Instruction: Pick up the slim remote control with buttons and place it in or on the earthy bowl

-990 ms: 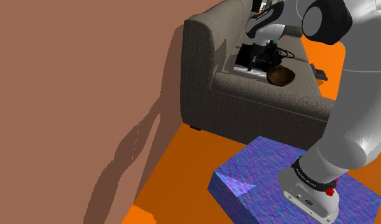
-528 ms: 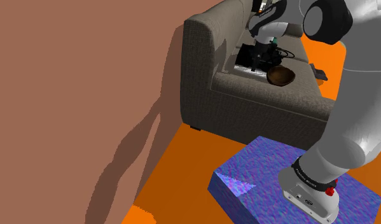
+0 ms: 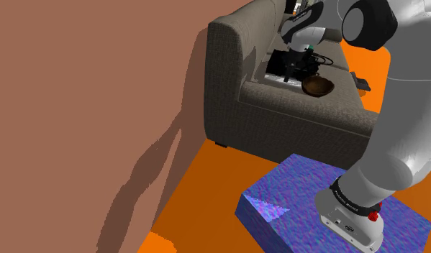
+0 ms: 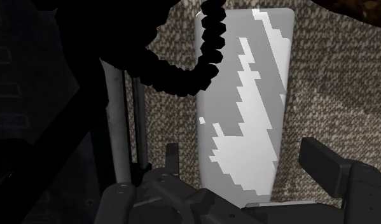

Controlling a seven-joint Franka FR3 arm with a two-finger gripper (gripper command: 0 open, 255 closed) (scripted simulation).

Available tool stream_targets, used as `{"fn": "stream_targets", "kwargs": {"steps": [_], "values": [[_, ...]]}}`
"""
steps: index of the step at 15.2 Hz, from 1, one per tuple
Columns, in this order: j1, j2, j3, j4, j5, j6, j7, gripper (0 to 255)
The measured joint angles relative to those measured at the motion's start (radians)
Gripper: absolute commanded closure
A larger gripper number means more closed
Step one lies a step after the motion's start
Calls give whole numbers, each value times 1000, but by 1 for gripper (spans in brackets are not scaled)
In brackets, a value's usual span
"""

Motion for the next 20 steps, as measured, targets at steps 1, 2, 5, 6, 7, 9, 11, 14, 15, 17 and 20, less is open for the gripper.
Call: {"fn": "stream_targets", "kwargs": {"steps": [1, 2, 5, 6, 7, 9, 11, 14, 15, 17, 20], "values": [[2, -1, 0, -4, -2, 5, -1, 0], [-1, -2, 1, -5, 1, 7, -2, 0], [1, -1, 2, -5, -3, 9, 2, 0], [-1, -1, 2, -4, -1, 9, 1, 0], [-3, -3, 4, -7, 1, 13, -4, 255], [-6, -3, 3, -3, 1, 38, -6, 255], [-10, 5, 0, 5, 2, 112, -6, 255], [-9, 14, -2, -4, 1, 194, -3, 255], [2, 9, -6, -18, -7, 216, 10, 255], [4, 10, -4, -15, -9, 205, 11, 0], [7, 10, 1, 9, -16, 124, 18, 0]]}}
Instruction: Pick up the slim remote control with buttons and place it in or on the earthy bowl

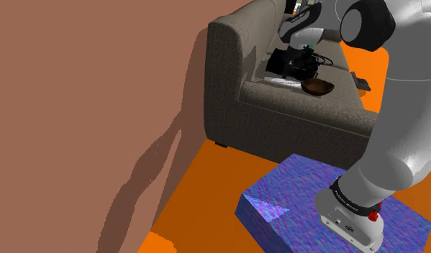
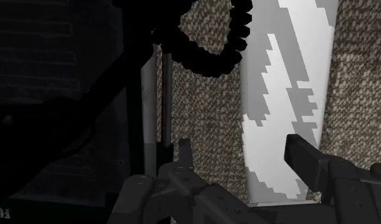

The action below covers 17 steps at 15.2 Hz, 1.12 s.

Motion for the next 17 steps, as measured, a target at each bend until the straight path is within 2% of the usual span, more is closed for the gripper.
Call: {"fn": "stream_targets", "kwargs": {"steps": [2, 4, 17], "values": [[-1, 6, 9, 49, -6, -128, 10, 0], [3, 3, 13, 61, -11, -183, 17, 0], [-2, 44, 29, 26, 15, -127, 3, 0]]}}
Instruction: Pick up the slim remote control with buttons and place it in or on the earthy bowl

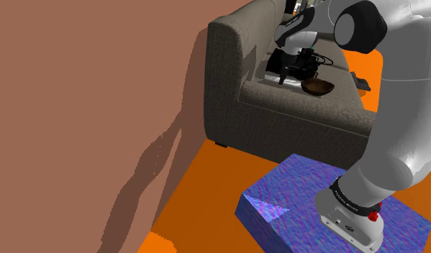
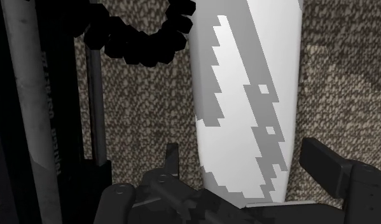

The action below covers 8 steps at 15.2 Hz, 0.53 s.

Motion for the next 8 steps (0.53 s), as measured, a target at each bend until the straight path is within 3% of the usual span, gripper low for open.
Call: {"fn": "stream_targets", "kwargs": {"steps": [1, 8], "values": [[0, 0, 0, 0, 0, 0, 0, 255], [0, -1, 0, 0, 0, 1, 0, 255]]}}
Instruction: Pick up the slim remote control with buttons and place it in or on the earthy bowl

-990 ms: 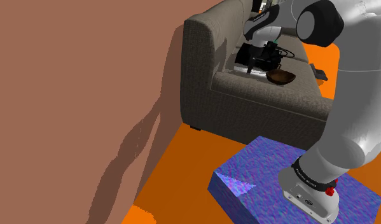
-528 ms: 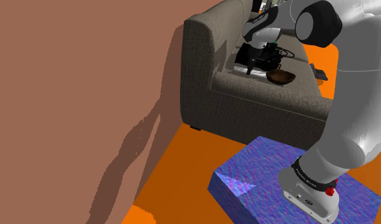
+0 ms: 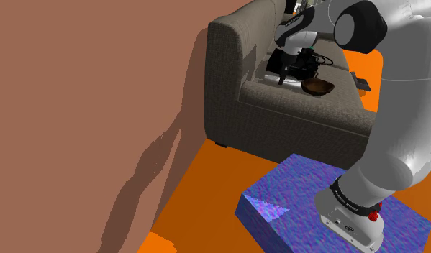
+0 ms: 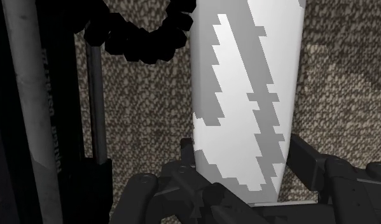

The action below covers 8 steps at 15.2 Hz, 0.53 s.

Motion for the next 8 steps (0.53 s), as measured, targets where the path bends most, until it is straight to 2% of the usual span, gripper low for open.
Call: {"fn": "stream_targets", "kwargs": {"steps": [8], "values": [[5, -23, -9, 17, -15, -43, 11, 255]]}}
